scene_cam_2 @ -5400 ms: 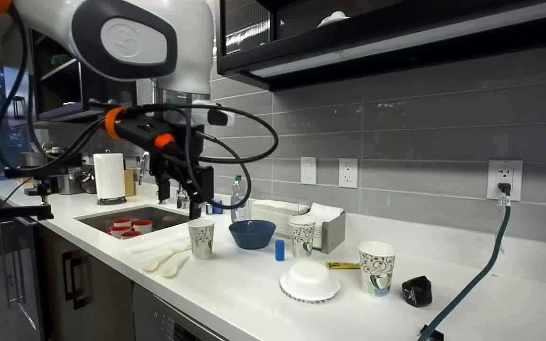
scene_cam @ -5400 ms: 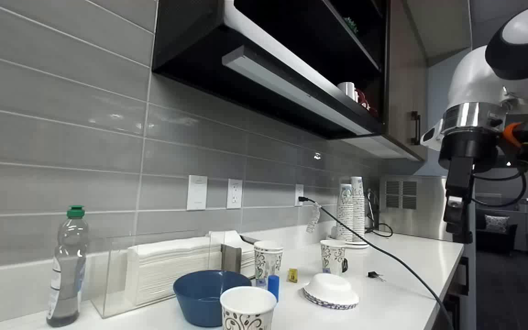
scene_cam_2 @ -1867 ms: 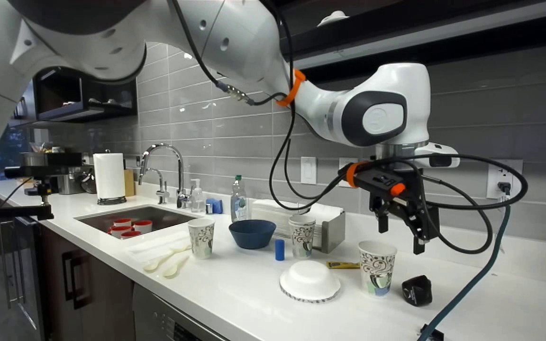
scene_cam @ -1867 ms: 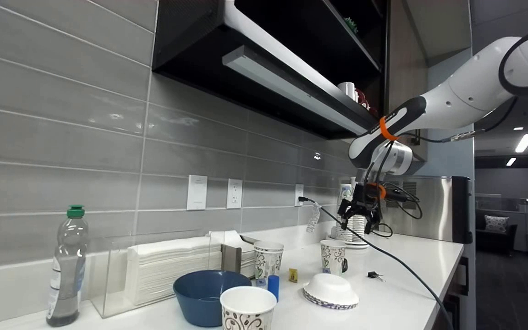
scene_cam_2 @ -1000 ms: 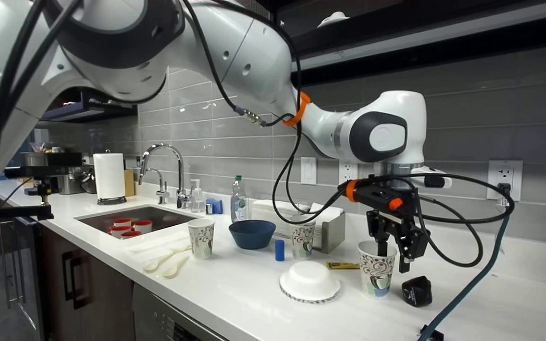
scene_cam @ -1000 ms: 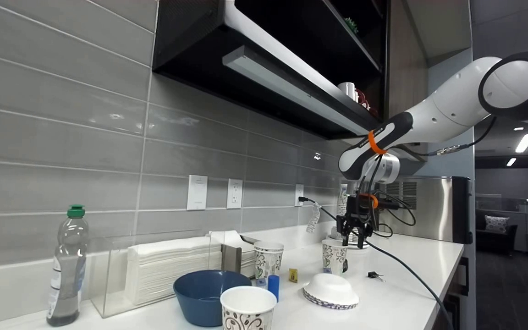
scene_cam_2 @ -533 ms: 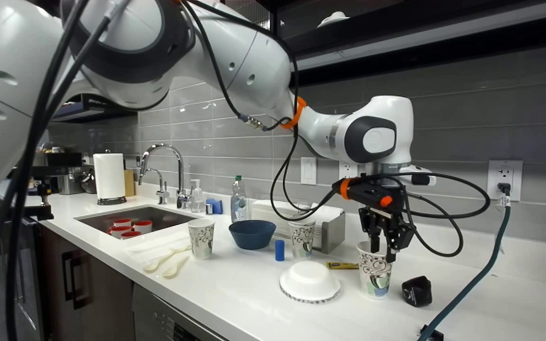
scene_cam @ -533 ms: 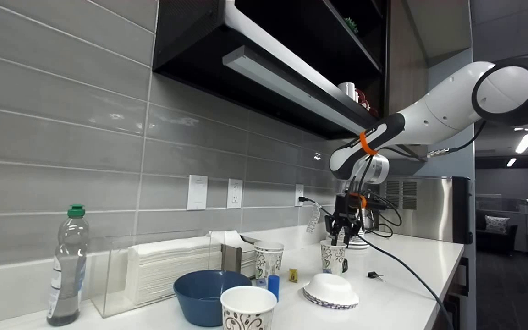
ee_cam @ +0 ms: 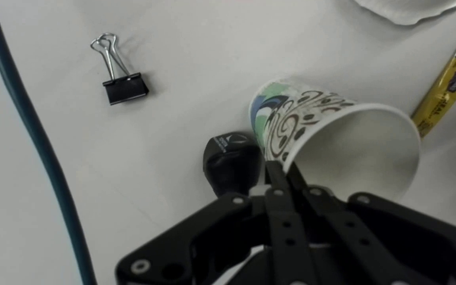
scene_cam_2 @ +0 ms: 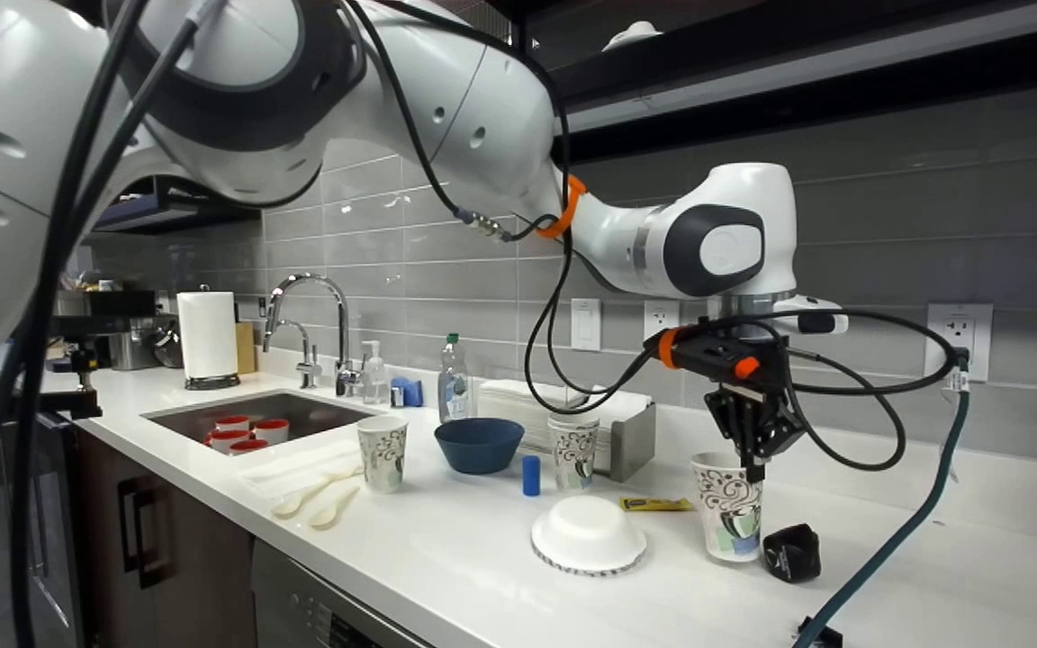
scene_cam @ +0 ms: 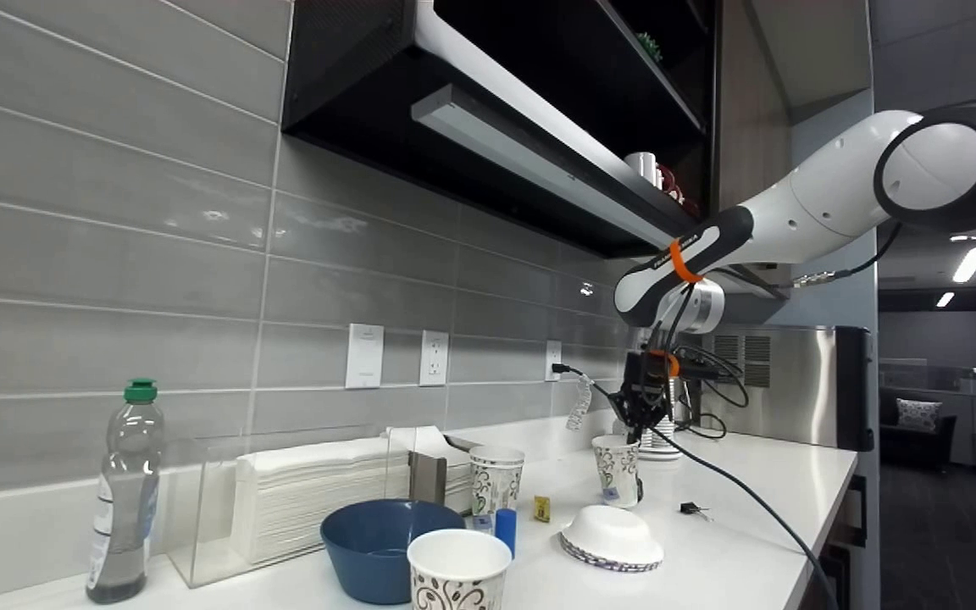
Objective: Pour the contents in the coffee cup on the right into the coffee cup on the left.
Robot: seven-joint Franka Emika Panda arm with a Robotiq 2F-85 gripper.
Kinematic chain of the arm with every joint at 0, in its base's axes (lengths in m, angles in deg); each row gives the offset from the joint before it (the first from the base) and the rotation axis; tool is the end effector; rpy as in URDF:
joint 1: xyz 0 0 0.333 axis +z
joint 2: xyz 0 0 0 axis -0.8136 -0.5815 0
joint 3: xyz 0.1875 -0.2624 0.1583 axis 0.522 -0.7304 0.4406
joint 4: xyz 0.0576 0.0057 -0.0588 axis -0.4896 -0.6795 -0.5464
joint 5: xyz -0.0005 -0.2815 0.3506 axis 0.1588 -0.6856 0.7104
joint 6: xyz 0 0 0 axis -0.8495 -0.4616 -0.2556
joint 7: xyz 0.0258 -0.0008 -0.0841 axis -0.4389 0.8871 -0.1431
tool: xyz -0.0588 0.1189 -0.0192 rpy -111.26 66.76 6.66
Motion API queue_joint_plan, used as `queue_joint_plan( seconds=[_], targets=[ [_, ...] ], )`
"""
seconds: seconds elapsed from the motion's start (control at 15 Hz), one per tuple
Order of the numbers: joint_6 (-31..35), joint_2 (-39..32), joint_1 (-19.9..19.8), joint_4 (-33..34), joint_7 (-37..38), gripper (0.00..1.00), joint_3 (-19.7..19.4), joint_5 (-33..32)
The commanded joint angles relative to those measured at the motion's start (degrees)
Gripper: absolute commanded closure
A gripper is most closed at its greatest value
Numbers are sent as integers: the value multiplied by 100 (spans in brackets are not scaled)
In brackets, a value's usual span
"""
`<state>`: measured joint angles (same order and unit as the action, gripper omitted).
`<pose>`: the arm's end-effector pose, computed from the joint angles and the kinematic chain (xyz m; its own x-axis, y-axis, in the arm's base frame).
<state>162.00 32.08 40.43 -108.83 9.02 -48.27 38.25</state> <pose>0.7441 -0.3040 0.3751 0.8608 -0.4823 0.1624 -0.4818 -0.8751 -0.0452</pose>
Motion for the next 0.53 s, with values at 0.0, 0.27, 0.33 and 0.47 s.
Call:
queue_joint_plan(
  seconds=[0.0,0.27,0.33,0.47],
  targets=[
    [314,945,81,-693,10,99,-12,-286],
    [396,2096,341,-1730,43,99,30,-646],
    [382,2369,430,-1998,66,99,51,-791],
    [362,2901,552,-2555,21,99,100,-1082]
  ],
)
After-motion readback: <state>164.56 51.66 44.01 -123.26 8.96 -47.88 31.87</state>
